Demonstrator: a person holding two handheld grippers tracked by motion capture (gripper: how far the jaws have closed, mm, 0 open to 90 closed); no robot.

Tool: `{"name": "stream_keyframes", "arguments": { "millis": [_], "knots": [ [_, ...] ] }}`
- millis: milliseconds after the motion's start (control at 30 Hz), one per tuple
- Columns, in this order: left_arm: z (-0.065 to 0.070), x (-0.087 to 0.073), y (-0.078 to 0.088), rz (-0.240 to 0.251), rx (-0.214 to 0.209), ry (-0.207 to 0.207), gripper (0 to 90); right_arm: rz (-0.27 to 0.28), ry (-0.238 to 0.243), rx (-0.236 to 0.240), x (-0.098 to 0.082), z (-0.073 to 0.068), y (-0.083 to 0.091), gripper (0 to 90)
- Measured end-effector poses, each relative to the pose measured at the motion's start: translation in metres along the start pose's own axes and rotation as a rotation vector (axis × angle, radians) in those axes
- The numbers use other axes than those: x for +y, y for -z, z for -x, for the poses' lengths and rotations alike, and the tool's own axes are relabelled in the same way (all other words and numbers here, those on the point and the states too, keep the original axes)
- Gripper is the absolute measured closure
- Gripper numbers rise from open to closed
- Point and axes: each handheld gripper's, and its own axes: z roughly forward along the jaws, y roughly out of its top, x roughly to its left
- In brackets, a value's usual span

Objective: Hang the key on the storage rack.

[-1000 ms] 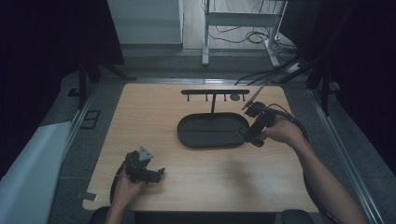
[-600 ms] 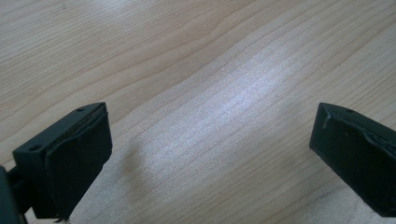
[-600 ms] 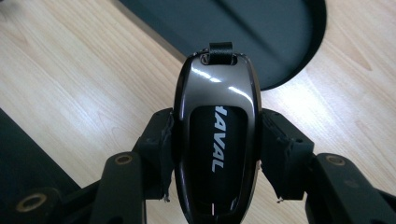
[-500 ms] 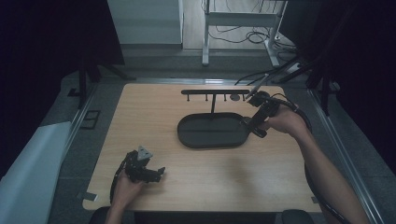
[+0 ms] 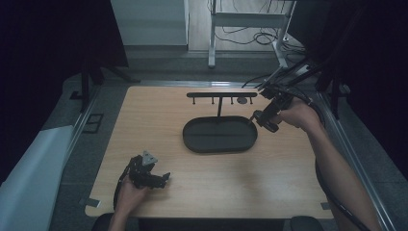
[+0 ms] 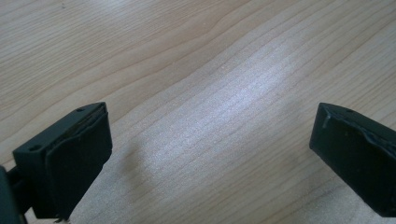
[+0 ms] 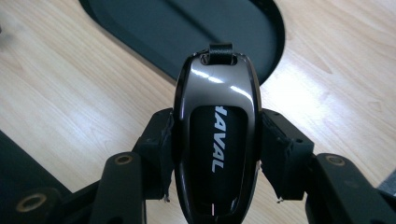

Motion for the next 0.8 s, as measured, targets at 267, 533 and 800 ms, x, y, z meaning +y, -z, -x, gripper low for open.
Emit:
{"name": "stream_keyframes", "arguments": {
  "millis": [267, 533, 800],
  "knots": [
    [0.001, 0.0, -0.001, -0.005, -0.001, -0.004, 0.0, 0.012, -0.026, -0.016, 0.009, 0.005, 0.011, 49.3],
    [0.001, 0.0, -0.001, -0.005, 0.003, -0.009, 0.0, 0.029, -0.045, -0.022, 0.017, 0.006, 0.022, 49.2],
    [0.001, 0.0, -0.001, -0.006, 0.002, -0.011, 0.0, 0.037, -0.05, -0.02, 0.026, 0.007, 0.027, 49.3]
  ]
}}
